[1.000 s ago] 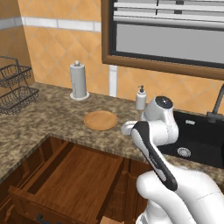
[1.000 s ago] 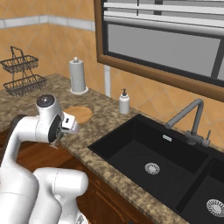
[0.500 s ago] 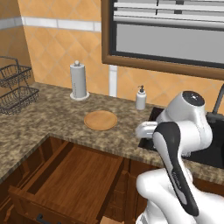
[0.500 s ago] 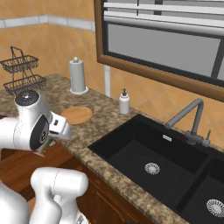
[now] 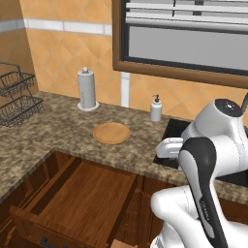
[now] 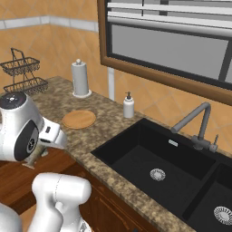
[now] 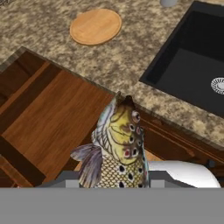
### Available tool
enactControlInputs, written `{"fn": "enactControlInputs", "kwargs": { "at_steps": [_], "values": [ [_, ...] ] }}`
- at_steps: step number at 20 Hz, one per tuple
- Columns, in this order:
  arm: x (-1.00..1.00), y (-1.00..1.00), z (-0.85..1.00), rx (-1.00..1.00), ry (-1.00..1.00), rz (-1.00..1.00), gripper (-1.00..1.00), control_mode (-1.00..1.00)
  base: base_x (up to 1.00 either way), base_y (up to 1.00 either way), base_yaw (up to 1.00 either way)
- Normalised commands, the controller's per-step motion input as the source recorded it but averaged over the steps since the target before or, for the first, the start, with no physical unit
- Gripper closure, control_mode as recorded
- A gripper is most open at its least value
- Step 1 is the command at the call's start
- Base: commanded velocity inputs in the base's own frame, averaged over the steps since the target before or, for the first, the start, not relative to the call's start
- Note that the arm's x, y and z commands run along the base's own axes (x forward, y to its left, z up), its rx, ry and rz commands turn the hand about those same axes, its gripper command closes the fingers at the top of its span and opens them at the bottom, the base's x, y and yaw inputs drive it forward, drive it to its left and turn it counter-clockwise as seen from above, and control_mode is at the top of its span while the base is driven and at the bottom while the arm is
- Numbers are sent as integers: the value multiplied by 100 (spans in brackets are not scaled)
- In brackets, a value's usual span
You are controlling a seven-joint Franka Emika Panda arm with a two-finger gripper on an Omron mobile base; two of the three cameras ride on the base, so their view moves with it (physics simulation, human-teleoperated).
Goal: Pick up the knife from the drawer and place it on the cutting board. Then place the meat from the plate to the cutting board.
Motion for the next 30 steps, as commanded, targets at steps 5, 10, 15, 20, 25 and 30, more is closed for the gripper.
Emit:
{"fn": "enactControlInputs", "kwargs": {
  "at_steps": [5,10,15,20,25,30],
  "values": [
    [0,0,0,0,0,0,100,-100,0,0,0],
    [-20,-5,0,0,0,-3,100,-100,0,0,0],
    [0,0,0,0,0,0,100,100,-93,-48,-27],
    [0,0,0,0,0,0,100,100,-100,-59,-35],
    [0,0,0,0,0,0,100,100,-74,-50,-32],
    [0,0,0,0,0,0,100,100,-9,-88,-25]
  ]
}}
